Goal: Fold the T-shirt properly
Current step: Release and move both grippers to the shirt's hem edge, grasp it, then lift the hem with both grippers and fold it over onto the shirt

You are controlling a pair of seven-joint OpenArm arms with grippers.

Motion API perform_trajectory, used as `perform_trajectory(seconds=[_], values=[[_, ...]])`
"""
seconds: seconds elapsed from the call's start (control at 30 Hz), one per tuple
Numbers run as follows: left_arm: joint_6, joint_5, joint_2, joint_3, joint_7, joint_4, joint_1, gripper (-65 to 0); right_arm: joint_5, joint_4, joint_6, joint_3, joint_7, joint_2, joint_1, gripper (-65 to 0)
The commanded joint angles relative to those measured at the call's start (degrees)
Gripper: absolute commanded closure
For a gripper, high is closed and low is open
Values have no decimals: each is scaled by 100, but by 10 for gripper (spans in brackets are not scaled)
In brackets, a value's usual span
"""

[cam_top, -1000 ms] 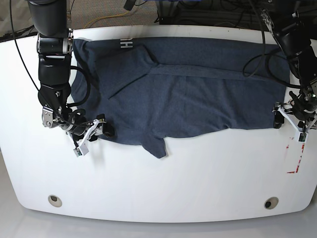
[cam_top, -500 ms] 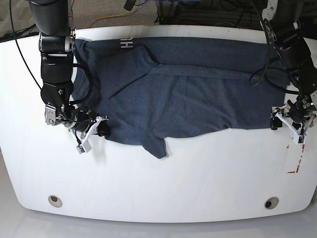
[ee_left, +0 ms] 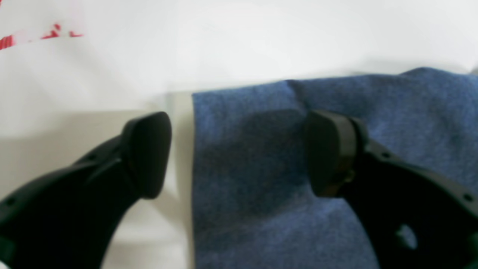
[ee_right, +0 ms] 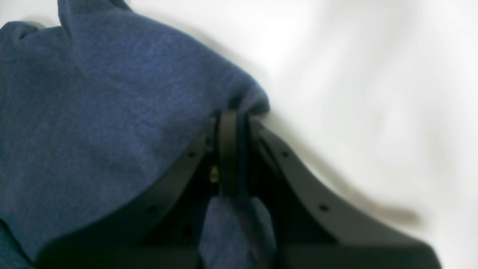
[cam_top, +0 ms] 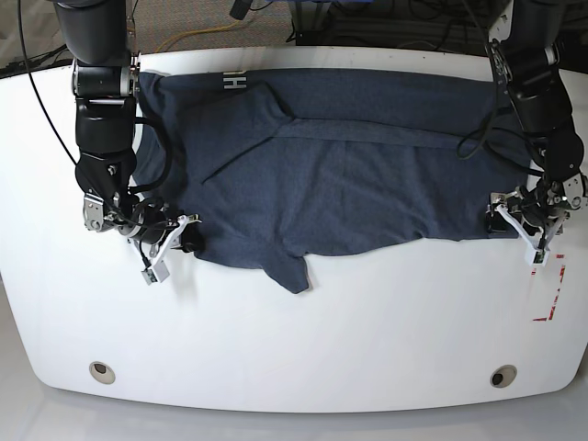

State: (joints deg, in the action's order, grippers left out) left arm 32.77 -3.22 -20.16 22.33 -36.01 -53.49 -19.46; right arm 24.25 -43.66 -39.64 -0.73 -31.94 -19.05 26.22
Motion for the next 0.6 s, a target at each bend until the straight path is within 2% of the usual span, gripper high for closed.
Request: perform_trajectory(seconds=[0.0, 0.1, 0.17, 0.27, 0.3, 0.4, 0.57], values=[[-12, -51, -80, 5, 89, -79, -133, -404, 67, -87, -36, -19, 52, -86, 143, 0], [-12, -51, -80, 5, 89, -114, -133, -303, 67, -87, -36, -19, 52, -95, 143, 0], [-12, -51, -80, 13, 89, -123, -133, -207, 67, -87, -36, -19, 52, -104, 143, 0], [-12, -51, -80, 5, 89, -123, -133, -21, 67, -96, -36, -19, 52, -122, 143, 0], [-3, -51, -80, 5, 89, -132, -133, 0, 67, -96, -36, -19, 52, -122, 143, 0], [15, -86, -80, 57, 89, -308, -133, -1, 76, -192, -36, -19, 43, -122, 152, 0], [24, -86, -54, 137, 71, -1099, -1, 0, 94, -984, -36, -45, -151, -236, -68, 0]])
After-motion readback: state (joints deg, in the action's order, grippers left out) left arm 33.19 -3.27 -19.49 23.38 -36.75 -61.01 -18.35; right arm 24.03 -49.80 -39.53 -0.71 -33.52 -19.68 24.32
